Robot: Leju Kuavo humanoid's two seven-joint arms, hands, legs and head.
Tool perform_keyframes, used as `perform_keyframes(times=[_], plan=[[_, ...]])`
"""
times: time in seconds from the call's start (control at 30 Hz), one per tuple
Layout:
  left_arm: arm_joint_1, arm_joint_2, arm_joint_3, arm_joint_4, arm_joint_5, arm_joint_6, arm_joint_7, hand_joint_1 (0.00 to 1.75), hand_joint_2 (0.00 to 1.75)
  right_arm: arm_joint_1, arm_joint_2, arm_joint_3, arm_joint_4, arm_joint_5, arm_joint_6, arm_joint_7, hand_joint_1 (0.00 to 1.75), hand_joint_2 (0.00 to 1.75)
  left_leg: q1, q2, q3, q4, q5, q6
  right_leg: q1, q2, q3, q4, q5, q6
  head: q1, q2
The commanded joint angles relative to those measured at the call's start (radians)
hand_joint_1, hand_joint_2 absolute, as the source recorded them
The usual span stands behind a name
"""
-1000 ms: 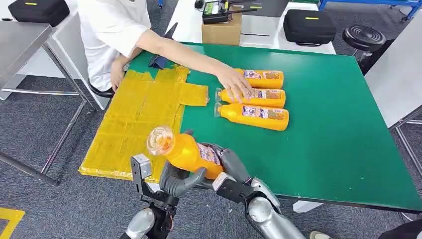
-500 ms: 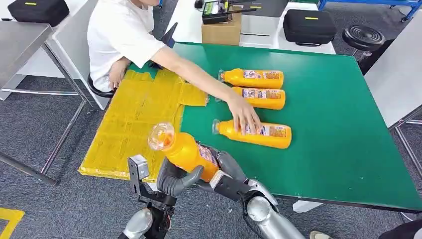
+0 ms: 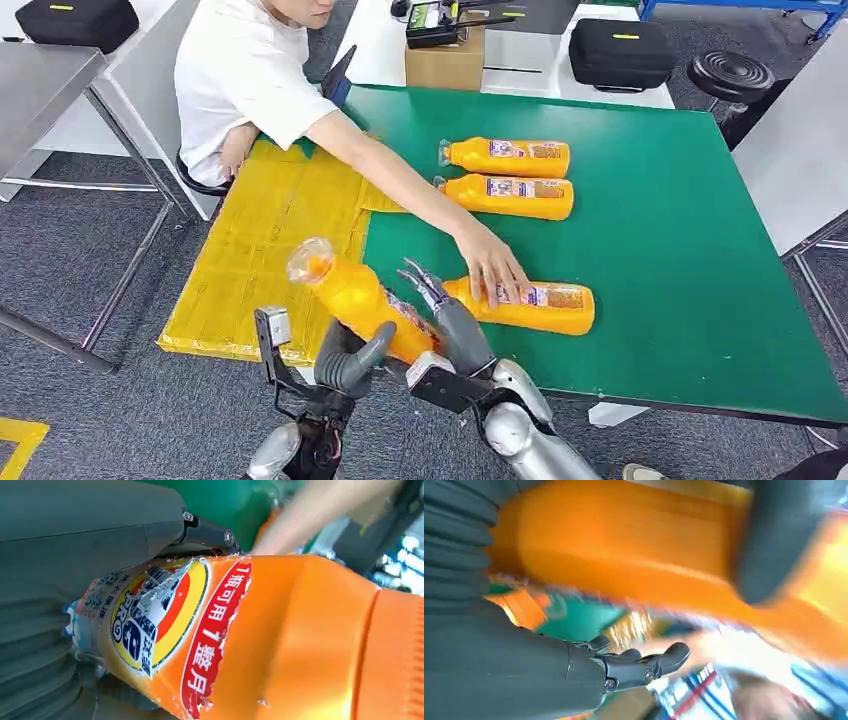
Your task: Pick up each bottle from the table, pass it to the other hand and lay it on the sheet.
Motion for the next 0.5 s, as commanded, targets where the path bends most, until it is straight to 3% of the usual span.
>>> perform_keyframes(times=[0.03, 0.27, 0.5], plan=[[-0.036, -0.008, 0.091, 0.032, 0.02, 0.065, -0.026, 1.75, 1.75, 0.033, -0.022, 0.025, -0.13, 0.039, -0.097, -0.01, 0.0, 0.0, 0.001, -0.001, 0.002, 0.0, -0.001, -0.001, 0.001, -0.002, 0.003, 0.0, -0.001, -0.002, 0.0, 0.0], [-0.048, 0.006, 0.095, 0.01, -0.022, 0.102, -0.071, 1.75, 1.75, 0.042, -0.04, 0.028, -0.164, 0.061, -0.144, -0.029, 0.0, 0.0, 0.0, 0.0, 0.002, 0.0, -0.001, -0.001, 0.0, -0.001, 0.002, 0.0, -0.001, -0.002, 0.0, 0.0], [-0.11, 0.048, 0.176, -0.041, -0.165, 0.183, -0.134, 1.75, 1.75, 0.107, -0.081, 0.004, -0.377, 0.135, -0.324, -0.079, 0.0, 0.0, 0.001, -0.002, 0.003, 0.0, -0.001, -0.002, 0.001, -0.003, 0.003, 0.001, -0.002, -0.003, 0.0, 0.0]])
